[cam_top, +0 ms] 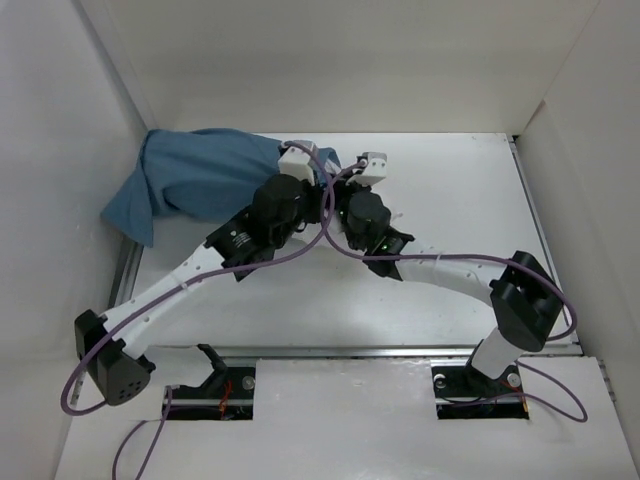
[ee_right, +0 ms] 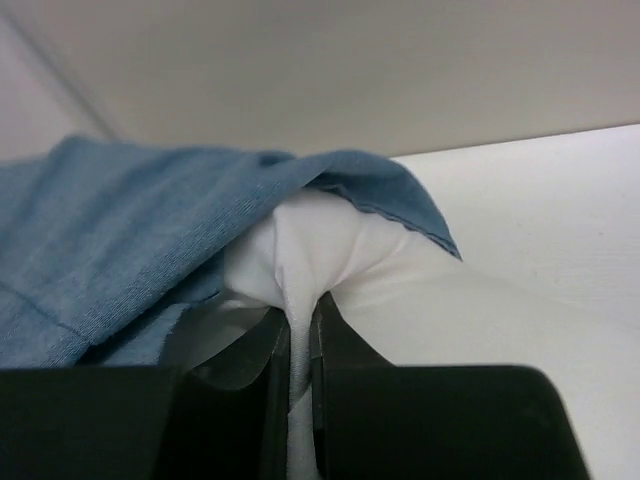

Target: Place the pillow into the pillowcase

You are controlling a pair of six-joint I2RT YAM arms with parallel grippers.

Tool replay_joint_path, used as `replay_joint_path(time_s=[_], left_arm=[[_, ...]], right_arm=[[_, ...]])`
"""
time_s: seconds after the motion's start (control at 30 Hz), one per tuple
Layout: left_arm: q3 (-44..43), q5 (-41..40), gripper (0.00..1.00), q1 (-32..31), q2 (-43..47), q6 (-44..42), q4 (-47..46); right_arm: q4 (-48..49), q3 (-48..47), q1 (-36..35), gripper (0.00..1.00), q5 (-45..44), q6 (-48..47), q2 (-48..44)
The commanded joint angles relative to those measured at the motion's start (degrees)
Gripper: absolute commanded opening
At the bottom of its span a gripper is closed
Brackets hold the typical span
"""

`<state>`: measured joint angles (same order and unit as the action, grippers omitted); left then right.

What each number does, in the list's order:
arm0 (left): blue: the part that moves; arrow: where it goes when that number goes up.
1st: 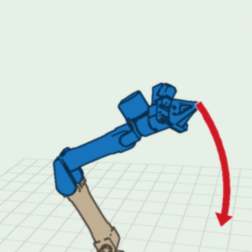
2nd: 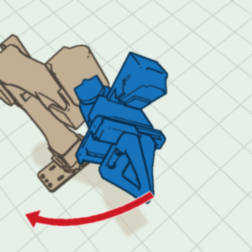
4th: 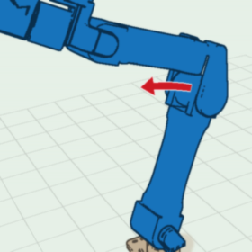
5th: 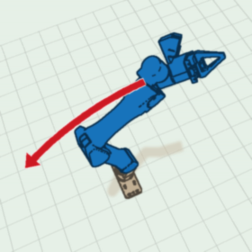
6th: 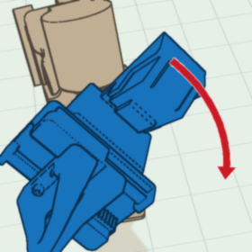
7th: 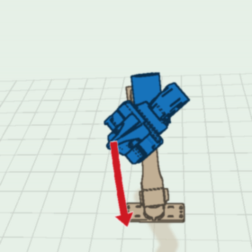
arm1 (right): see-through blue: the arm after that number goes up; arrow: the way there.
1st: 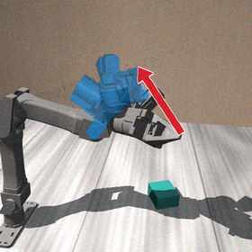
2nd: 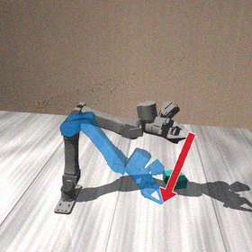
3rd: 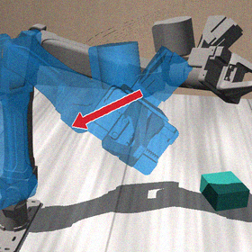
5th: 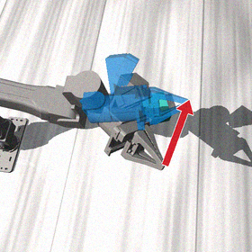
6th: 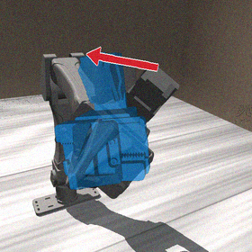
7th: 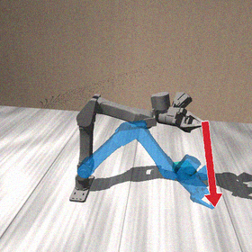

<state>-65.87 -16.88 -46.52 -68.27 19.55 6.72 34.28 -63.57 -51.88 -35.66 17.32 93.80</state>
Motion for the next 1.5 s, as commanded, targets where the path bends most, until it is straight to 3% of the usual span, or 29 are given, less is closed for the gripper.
replay_joint_path(time_s=[0.0,0.23,0.33,0.67,0.77,0.8,0.83,0.87,1.0,1.17,1.27,1.4,1.47], left_arm=[[-8.6,20.6,0.0,-8.1,-2.7,-2.1,-5.7],[-8.1,37.6,0.0,-18.6,-2.6,2.1,-10.2],[-6.7,42.7,0.0,-19.8,1.4,4.6,-12.8],[-2.7,39.2,0.0,-20.4,9.5,8.6,-11.4],[-2.7,28.3,0.0,-20.4,10.0,8.6,-6.1],[-2.7,25.2,0.12,-20.4,10.0,8.6,-4.8],[-2.7,20.8,0.4,-20.4,10.0,9.2,-2.8],[-2.7,18.9,0.99,-20.4,10.0,9.2,-2.0],[-4.4,10.0,1.0,-20.4,9.5,10.5,3.6],[-5.7,-1.6,1.0,-20.4,12.0,14.2,11.6],[-4.4,-8.1,1.0,-20.4,14.8,16.0,13.5],[-4.4,-20.5,1.0,-20.4,15.9,24.6,24.6],[-3.7,-26.6,1.0,-19.8,15.9,31.5,28.6]], right_arm=[[12.2,-5.4,-1.2,0.0,-5.6,11.0,0.0],[15.0,-0.5,-1.2,0.0,-12.8,18.2,-1.3],[15.6,0.8,-1.2,0.0,-14.3,18.7,-1.3],[18.7,5.1,-1.2,0.0,-20.9,19.2,-1.8],[19.9,7.8,-1.2,0.0,-19.6,19.2,-4.3],[19.9,7.8,-1.2,0.07,-19.1,19.2,-5.5],[19.9,8.6,-1.2,0.11,-19.1,18.5,-6.1],[19.1,8.6,-1.2,0.13,-18.6,17.8,-6.1],[16.3,10.9,-1.2,0.32,-16.6,17.7,-8.5],[7.9,13.3,-1.2,0.68,-13.7,14.9,-12.1],[5.2,15.8,-1.2,0.81,-9.7,13.9,-14.5],[-1.1,16.5,-1.2,0.87,-0.2,2.8,-17.9],[-5.7,15.1,-1.2,0.9,0.8,2.7,-18.7]])
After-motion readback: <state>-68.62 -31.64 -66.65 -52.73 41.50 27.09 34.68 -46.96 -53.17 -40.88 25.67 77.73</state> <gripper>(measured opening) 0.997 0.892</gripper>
